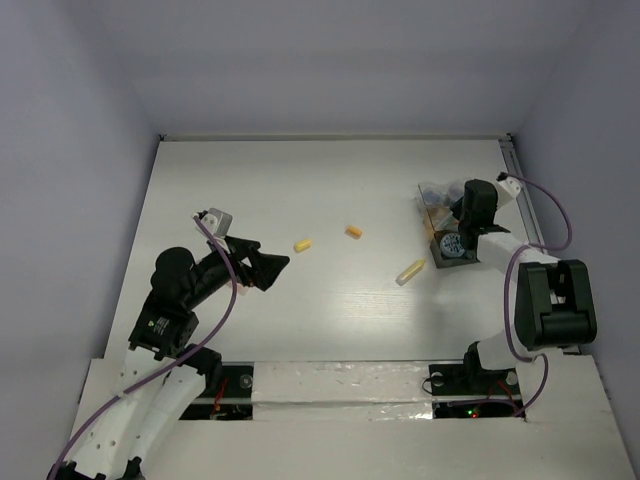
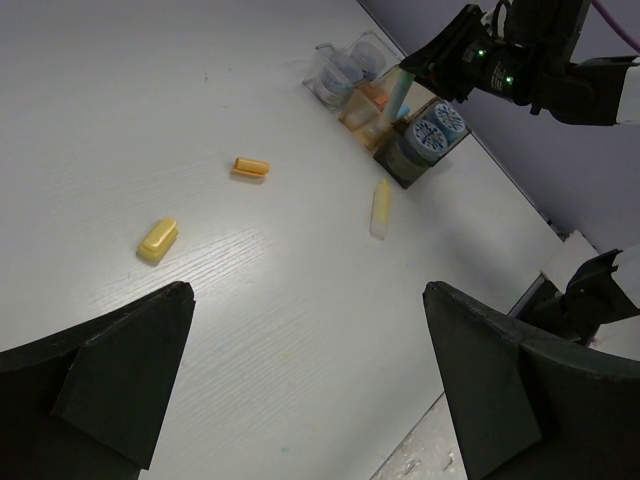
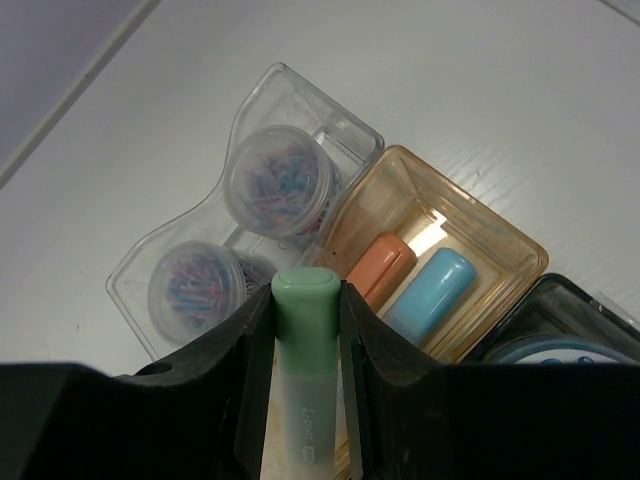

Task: Sort the stationery into containers
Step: Place the pen in the storage box, then pick up the pen from the center of the board.

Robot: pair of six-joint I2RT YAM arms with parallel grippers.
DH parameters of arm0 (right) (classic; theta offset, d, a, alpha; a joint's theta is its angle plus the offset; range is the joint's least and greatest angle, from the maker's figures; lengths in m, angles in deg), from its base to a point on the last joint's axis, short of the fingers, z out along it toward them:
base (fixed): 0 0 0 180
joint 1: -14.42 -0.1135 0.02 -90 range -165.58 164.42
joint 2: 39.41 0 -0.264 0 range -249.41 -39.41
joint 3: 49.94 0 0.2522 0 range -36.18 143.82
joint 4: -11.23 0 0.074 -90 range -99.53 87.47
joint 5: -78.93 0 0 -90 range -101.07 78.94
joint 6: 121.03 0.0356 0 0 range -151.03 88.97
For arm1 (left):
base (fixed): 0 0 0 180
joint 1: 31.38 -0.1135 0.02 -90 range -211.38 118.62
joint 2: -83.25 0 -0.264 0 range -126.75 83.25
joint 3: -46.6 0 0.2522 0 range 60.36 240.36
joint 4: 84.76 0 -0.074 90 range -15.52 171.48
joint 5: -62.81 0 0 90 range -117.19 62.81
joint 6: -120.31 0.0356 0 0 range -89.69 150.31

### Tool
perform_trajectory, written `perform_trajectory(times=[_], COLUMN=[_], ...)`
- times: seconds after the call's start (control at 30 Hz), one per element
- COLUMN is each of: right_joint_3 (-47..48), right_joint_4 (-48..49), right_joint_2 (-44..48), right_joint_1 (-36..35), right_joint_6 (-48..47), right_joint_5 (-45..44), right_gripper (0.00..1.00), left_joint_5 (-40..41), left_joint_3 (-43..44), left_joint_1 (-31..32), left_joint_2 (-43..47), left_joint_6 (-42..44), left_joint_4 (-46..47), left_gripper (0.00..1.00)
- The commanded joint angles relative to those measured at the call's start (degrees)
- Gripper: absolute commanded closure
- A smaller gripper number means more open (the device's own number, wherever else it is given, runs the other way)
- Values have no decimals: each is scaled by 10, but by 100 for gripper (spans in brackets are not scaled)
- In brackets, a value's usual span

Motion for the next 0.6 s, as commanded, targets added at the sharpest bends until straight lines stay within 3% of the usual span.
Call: perform_trajectory(times=[0.0,0.13,0.17,0.3,0.43,0.57], right_joint_3=[-16,-22,-27,-26,-23,4], right_joint_4=[23,8,8,-9,-39,-166], right_joint_2=[27,52,70,108,146,178], right_joint_1=[3,3,3,3,-5,-58], right_joint_6=[16,16,11,-9,-40,-72], right_joint_5=[7,9,10,23,81,177], right_gripper=[71,55,47,35,33,33], left_joint_5=[-6,-5,-5,-5,-5,-5], left_joint_3=[12,12,12,12,13,13], left_joint_1=[2,2,2,2,2,2], left_joint_2=[1,2,2,3,5,4], left_joint_6=[2,2,2,2,2,2], left_joint_4=[29,28,29,29,29,28], left_gripper=[1,1,1,1,1,1])
